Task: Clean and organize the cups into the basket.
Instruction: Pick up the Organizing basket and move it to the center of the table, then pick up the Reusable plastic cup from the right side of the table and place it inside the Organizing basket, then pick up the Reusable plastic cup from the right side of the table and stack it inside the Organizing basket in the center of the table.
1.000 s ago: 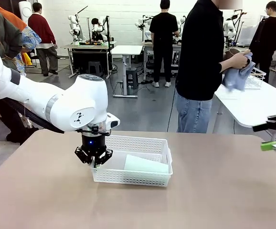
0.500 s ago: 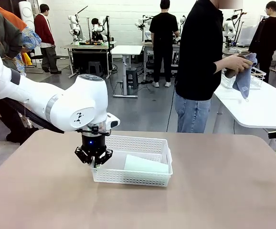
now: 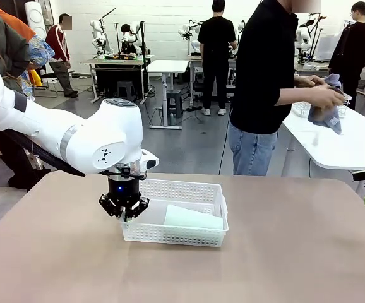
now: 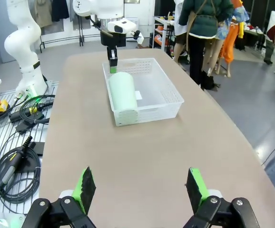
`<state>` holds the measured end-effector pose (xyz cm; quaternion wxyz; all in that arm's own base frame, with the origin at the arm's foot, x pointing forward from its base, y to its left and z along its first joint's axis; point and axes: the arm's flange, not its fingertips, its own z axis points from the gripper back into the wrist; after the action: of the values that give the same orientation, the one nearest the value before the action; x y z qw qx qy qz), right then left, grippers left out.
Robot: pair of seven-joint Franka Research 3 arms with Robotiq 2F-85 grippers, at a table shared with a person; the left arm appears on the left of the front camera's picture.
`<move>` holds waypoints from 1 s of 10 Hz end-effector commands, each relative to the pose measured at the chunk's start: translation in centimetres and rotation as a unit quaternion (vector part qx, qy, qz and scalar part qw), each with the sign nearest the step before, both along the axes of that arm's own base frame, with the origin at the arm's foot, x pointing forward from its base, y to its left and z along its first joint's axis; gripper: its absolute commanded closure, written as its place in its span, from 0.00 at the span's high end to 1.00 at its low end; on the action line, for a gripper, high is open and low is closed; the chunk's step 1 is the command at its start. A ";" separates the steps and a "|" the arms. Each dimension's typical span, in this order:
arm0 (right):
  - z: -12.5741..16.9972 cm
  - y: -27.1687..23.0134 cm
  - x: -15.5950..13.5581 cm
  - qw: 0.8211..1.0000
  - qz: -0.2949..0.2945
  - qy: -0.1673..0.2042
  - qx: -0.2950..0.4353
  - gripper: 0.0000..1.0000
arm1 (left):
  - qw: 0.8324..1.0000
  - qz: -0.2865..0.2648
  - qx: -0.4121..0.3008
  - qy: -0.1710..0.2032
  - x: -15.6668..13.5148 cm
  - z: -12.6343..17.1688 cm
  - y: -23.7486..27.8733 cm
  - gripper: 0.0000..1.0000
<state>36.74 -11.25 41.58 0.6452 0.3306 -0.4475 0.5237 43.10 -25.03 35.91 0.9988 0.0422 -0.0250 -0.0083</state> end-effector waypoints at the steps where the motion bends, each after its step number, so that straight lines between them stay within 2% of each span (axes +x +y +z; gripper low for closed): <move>1: 0.0 0.2 -0.5 1.000 -0.003 0.009 0.002 1.00 | 1.000 -0.006 0.007 -0.005 -0.1 0.1 0.0 0.00; 10: 0.0 0.2 -0.5 1.000 -0.003 0.009 0.002 1.00 | 1.000 -0.006 0.007 -0.005 -0.1 0.1 0.0 0.00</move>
<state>36.70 -11.26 41.53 0.6457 0.3307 -0.4471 0.5232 43.10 -25.03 35.91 0.9988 0.0422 -0.0251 -0.0084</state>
